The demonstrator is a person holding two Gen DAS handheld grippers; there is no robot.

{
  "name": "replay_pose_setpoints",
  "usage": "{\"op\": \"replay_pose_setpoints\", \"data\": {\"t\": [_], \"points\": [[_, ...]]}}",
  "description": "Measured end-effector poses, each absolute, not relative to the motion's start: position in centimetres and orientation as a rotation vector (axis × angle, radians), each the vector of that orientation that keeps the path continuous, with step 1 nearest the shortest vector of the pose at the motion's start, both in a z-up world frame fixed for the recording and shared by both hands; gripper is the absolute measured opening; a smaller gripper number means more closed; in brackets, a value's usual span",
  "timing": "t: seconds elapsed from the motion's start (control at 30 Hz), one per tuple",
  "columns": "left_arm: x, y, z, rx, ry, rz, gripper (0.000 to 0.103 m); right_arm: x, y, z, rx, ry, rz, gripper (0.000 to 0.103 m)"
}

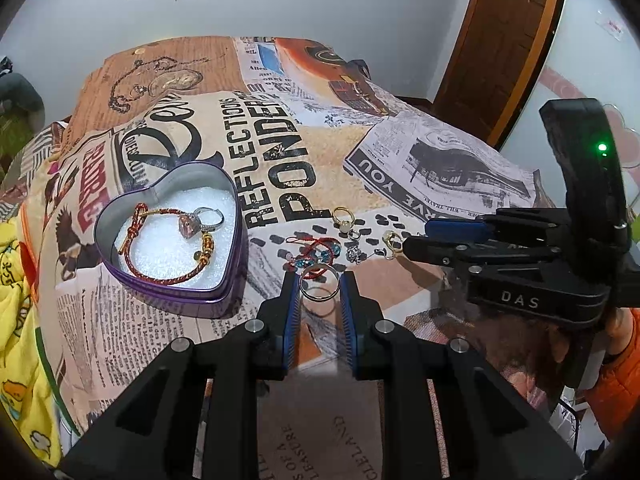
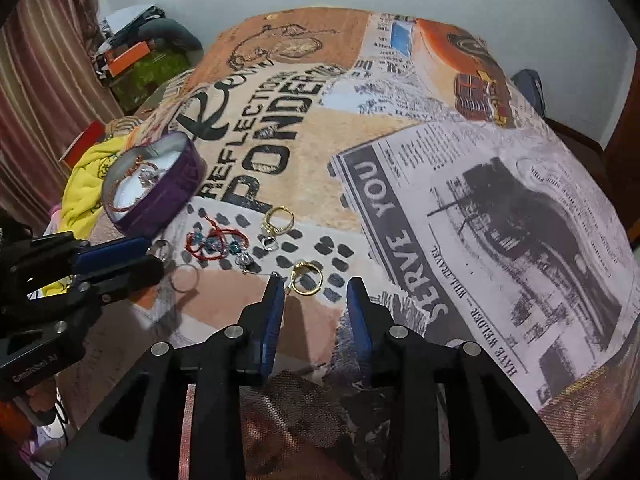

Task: Organize jewelry
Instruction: 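Move both tools back over the remaining jewelry on the spread, then grasp a silver ring with the left tool while the right tool grasps a gold ring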

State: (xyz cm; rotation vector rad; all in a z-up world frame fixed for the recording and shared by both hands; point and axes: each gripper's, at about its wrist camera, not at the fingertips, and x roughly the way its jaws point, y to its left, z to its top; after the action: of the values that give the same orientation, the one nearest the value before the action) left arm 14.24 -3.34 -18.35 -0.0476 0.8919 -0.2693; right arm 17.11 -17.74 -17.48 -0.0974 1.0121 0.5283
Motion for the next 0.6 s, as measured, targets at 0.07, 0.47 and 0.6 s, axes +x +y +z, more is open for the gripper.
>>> {"op": "replay_pose_setpoints", "data": {"t": [0.07, 0.47, 0.6], "points": [[14.3, -3.2, -18.5, -0.050, 0.895, -0.269, 0.019, 17.4, -17.6, -17.8, -0.088, 1.018, 0.530, 0.029], [14.6, -2.7, -18.5, -0.067, 0.893, -0.265, 0.019, 17.9, -16.7, -18.5, -0.090, 1.015, 0.530, 0.013], [14.4, -2.7, -18.2, -0.071, 0.886, -0.263, 0.020, 17.6, -16.9, -18.1, -0.090, 1.004, 0.520, 0.009]]}}
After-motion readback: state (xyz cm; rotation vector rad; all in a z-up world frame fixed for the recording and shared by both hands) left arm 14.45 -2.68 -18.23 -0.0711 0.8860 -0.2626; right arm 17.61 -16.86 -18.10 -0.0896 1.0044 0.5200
